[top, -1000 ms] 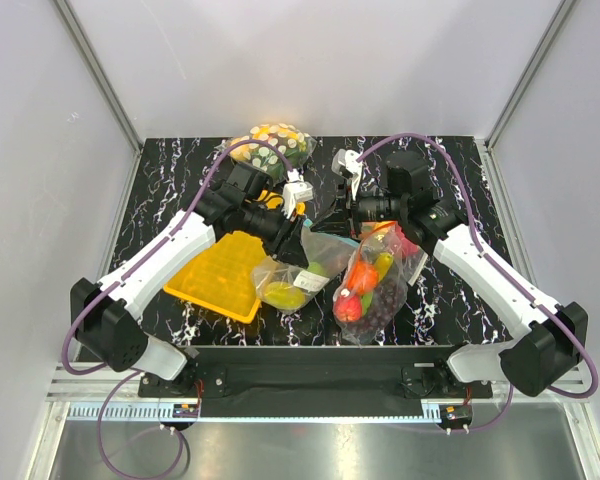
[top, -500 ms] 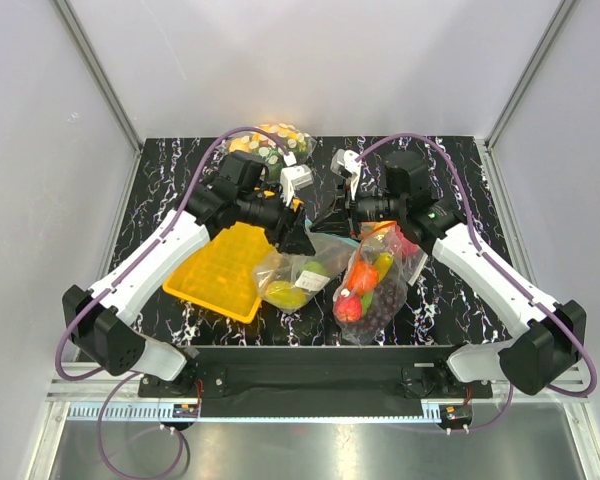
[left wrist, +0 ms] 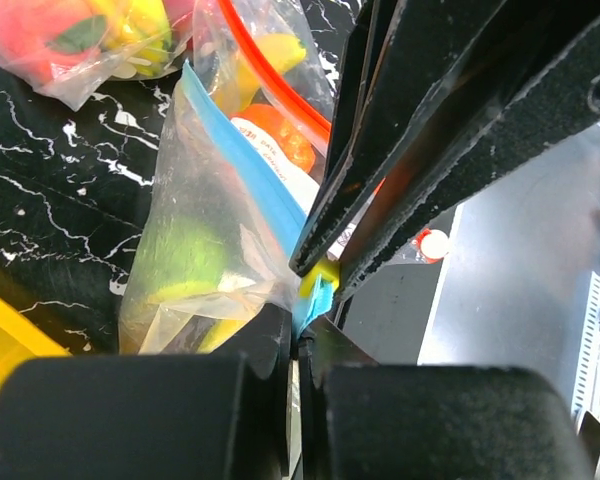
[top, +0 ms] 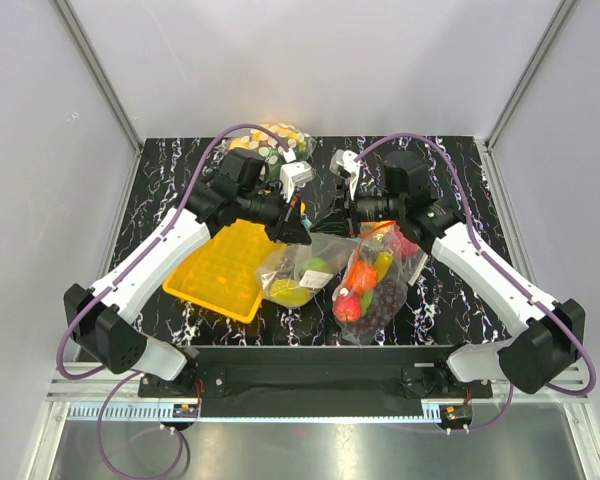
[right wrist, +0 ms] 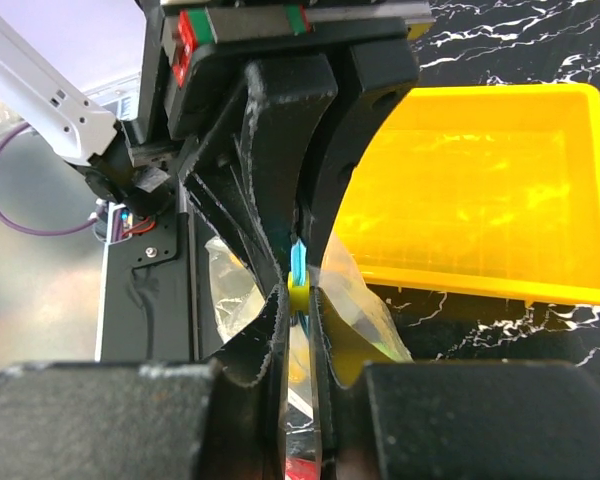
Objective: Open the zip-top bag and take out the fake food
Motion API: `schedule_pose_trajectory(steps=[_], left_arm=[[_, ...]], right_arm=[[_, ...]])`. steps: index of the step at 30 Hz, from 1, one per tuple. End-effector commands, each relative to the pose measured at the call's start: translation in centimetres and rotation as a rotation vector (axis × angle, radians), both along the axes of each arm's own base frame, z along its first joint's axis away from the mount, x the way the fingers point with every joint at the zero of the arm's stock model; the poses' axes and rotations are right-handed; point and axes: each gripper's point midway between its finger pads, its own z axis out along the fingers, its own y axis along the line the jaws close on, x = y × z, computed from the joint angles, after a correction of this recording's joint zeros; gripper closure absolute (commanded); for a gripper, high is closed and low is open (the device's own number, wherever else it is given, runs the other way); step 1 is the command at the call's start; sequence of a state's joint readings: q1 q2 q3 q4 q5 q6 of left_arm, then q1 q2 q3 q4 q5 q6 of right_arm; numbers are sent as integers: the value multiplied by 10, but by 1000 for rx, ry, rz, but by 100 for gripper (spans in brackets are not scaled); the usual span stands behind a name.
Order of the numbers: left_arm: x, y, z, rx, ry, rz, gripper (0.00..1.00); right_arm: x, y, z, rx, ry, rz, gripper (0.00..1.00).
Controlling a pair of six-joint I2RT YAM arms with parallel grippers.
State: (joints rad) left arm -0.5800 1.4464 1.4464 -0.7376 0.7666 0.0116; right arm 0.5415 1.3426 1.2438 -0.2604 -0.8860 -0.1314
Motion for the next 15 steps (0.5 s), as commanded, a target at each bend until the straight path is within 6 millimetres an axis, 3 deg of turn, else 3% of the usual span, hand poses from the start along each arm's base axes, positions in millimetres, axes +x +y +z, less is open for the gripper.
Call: schedule_pose_trajectory(steps=[1, 7, 15], left_arm=[[11, 12, 29, -49, -121, 58, 100], [20, 37, 51, -123, -167, 151, 100], [40, 66, 49, -71, -219, 285, 100]], right_arm=[[1, 1, 14, -4, -64, 2, 92], [1, -4, 5, -45, -71, -18, 93], [3, -13, 2, -87, -71, -62, 94]])
